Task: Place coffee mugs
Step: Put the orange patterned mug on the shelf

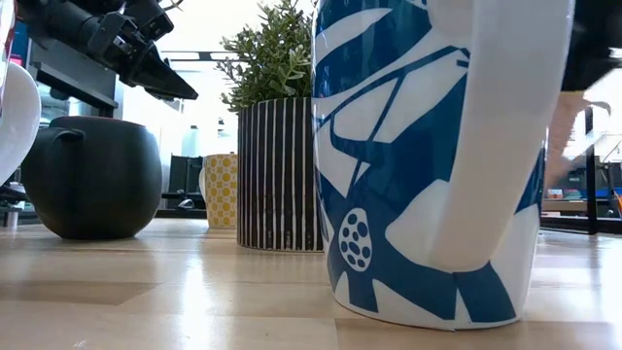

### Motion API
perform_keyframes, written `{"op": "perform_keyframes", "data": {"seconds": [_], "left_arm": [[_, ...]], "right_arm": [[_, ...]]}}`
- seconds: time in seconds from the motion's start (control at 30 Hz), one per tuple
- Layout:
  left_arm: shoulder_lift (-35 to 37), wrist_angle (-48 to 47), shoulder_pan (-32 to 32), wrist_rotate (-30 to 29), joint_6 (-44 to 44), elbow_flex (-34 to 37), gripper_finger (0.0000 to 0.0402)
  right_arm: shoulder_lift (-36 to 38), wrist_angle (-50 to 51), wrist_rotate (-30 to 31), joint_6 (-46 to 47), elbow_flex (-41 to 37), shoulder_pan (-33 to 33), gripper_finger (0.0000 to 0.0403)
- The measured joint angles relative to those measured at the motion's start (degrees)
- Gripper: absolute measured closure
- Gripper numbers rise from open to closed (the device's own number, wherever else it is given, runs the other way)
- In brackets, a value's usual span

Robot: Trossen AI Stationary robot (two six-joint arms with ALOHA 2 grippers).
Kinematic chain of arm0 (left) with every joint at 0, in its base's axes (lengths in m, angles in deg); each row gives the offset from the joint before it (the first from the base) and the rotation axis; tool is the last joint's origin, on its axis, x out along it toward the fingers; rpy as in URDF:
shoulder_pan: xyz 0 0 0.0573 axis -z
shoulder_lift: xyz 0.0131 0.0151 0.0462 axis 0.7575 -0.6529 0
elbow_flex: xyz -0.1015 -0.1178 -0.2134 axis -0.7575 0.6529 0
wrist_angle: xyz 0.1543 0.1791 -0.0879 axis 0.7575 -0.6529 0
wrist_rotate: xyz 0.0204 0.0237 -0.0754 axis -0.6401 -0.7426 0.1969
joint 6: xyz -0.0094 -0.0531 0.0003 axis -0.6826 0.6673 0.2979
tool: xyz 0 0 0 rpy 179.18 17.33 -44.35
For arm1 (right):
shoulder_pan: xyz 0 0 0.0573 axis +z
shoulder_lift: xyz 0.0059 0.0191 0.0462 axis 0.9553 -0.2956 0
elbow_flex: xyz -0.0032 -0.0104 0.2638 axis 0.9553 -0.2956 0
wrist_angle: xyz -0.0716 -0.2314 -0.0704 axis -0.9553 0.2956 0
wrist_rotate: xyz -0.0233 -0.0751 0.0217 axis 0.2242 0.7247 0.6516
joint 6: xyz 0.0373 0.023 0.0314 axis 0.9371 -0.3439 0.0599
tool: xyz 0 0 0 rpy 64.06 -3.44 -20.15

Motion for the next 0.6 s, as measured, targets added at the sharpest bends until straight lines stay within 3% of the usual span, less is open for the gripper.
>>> {"op": "perform_keyframes", "data": {"seconds": [0.17,0.37,0.6], "left_arm": [[0.0,0.0,0.0,0.0,0.0,0.0,0.0332],[0.0,-0.02,0.0,0.0,0.02,0.0,0.0332],[0.0,-0.01,0.0,0.01,0.02,0.0,0.0332]], "right_arm": [[0.16,2.04,1.66,-15.07,4.7,-10.08,0.0403],[0.15,-3.25,4.39,-35.18,6.86,-22.22,0.0403],[0.14,-8.21,4.01,-52.47,8.46,-34.48,0.0403]]}}
